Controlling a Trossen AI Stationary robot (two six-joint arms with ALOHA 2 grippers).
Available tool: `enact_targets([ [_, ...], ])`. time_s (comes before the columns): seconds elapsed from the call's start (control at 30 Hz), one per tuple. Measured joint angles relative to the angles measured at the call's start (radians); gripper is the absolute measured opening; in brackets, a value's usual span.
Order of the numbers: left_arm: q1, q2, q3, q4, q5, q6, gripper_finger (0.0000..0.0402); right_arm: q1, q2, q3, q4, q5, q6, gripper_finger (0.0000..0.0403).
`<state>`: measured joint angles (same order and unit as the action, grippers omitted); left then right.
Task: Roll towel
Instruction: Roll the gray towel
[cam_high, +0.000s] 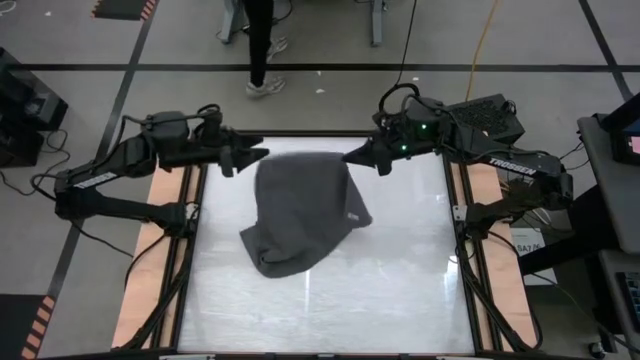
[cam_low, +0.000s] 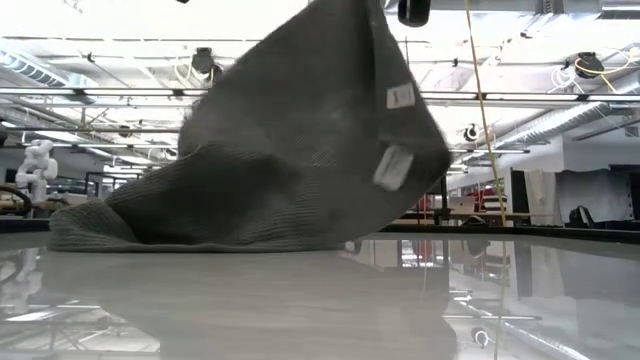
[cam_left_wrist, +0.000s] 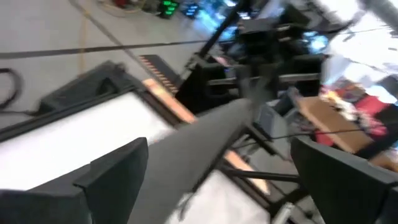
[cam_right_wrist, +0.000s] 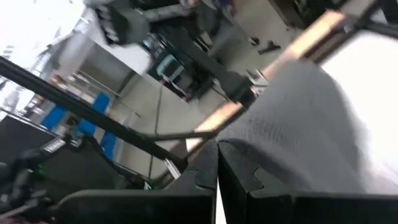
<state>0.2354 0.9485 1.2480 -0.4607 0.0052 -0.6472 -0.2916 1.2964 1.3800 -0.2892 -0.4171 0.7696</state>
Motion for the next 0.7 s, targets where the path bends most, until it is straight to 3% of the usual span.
enact_targets([
  [0.13, 0.008, 0.000, 0.000, -0.046, -0.015, 0.002, 0.0398, -0.002, 0.000, 0.000, 0.050, 0.011, 0.039, 0.0000],
  [0.3, 0.007, 0.021, 0.000, -0.010, -0.015, 0.002, 0.0398, -0.008, 0.000, 0.000, 0.111, 0.122, 0.079, 0.0000],
  [0.53, 0.007, 0.128, 0.000, 0.181, -0.015, 0.008, 0.0398, -0.036, 0.000, 0.000, 0.205, 0.337, 0.082, 0.0000],
  [0.7, 0.005, 0.249, 0.000, 0.302, 0.008, 0.010, 0.0398, -0.069, -0.001, 0.000, 0.259, 0.386, 0.082, 0.0000],
])
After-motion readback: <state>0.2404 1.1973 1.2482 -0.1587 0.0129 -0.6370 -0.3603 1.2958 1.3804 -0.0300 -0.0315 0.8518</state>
